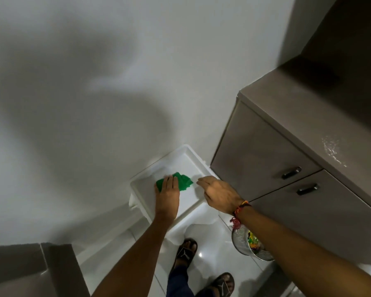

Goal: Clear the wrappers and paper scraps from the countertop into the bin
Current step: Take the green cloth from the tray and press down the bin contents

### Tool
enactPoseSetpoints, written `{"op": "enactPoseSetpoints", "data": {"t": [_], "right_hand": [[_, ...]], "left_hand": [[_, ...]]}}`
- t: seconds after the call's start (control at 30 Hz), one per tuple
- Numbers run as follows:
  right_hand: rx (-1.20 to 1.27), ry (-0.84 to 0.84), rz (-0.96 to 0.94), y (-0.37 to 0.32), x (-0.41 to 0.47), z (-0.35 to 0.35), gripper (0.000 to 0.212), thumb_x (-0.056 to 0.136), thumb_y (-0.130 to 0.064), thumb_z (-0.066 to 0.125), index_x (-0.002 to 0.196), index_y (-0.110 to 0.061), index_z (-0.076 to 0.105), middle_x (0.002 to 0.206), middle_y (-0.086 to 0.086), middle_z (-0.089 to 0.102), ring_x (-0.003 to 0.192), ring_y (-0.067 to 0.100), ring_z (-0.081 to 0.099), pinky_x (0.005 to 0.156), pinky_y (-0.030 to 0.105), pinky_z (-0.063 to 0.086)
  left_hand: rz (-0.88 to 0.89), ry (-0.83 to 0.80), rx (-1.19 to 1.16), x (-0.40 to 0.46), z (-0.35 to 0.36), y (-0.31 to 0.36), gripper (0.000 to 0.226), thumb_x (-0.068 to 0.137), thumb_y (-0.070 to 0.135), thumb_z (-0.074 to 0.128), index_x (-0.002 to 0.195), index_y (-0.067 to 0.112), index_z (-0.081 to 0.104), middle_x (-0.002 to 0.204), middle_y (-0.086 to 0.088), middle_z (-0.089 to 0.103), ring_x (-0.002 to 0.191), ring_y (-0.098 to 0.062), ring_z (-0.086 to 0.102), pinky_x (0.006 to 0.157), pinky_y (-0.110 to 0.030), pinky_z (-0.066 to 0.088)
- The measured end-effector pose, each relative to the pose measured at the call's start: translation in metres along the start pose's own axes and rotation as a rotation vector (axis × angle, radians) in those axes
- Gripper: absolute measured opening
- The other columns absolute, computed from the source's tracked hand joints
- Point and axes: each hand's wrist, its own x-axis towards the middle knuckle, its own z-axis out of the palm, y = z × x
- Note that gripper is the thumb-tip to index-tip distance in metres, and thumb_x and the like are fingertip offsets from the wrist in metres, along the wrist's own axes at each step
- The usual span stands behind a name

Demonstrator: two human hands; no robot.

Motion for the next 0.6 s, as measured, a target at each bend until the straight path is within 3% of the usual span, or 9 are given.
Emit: {"op": "enactPoseSetpoints", "data": {"t": [0.1,0.17,0.23,0.37,0.5,0.6], "right_hand": [[-0.014,0.08,0.082,0.017,-0.014,-0.01,0.055,0.09,-0.007,0.052,0.145,-0.008,0.05,0.144,0.013,0.056,0.131,0.029,0.056,0.107,0.037,0.05],[0.001,0.141,0.149,0.029,-0.027,-0.013,0.059,0.087,-0.005,0.053,0.145,-0.007,0.05,0.143,0.014,0.057,0.129,0.03,0.057,0.108,0.037,0.049],[0.028,0.181,0.251,0.044,-0.046,-0.013,0.061,0.086,-0.006,0.049,0.147,-0.006,0.047,0.142,0.015,0.057,0.127,0.032,0.058,0.108,0.04,0.049],[0.071,0.182,0.465,0.084,-0.11,0.02,0.065,0.086,-0.012,0.05,0.15,-0.006,0.043,0.138,0.013,0.059,0.116,0.032,0.06,0.097,0.038,0.052],[0.107,0.057,0.643,0.127,-0.188,0.119,0.066,0.088,-0.025,0.05,0.151,-0.008,0.039,0.142,0.012,0.056,0.126,0.03,0.056,0.105,0.041,0.049],[0.158,-0.164,0.76,0.163,-0.243,0.234,0.075,0.094,-0.037,0.048,0.159,-0.01,0.023,0.16,0.015,0.036,0.147,0.033,0.035,0.121,0.045,0.032]], "left_hand": [[0.077,0.145,-0.091,0.014,-0.026,0.03,0.059,0.1,0.003,0.046,0.156,0.004,0.026,0.163,-0.015,0.032,0.154,-0.03,0.026,0.123,-0.04,0.032],[0.205,0.268,-0.149,0.019,-0.043,0.065,0.06,0.093,0.001,0.062,0.149,0.0,0.04,0.155,-0.019,0.045,0.146,-0.034,0.042,0.12,-0.041,0.04],[0.32,0.302,-0.258,0.021,-0.056,0.11,0.065,0.088,0.0,0.07,0.147,0.0,0.044,0.152,-0.019,0.049,0.144,-0.033,0.045,0.116,-0.041,0.044],[0.542,0.233,-0.209,0.002,-0.037,0.197,0.062,0.097,0.003,0.055,0.155,0.003,0.031,0.162,-0.015,0.034,0.154,-0.029,0.027,0.126,-0.035,0.015],[0.68,0.06,-0.298,-0.016,0.054,0.254,0.067,0.093,-0.001,0.056,0.155,0.004,0.03,0.163,-0.014,0.034,0.154,-0.028,0.027,0.125,-0.04,0.031],[0.727,-0.074,-0.233,-0.016,0.161,0.272,0.065,0.095,0.009,0.042,0.157,0.008,0.024,0.165,-0.013,0.029,0.155,-0.027,0.025,0.128,-0.038,0.024]]}}
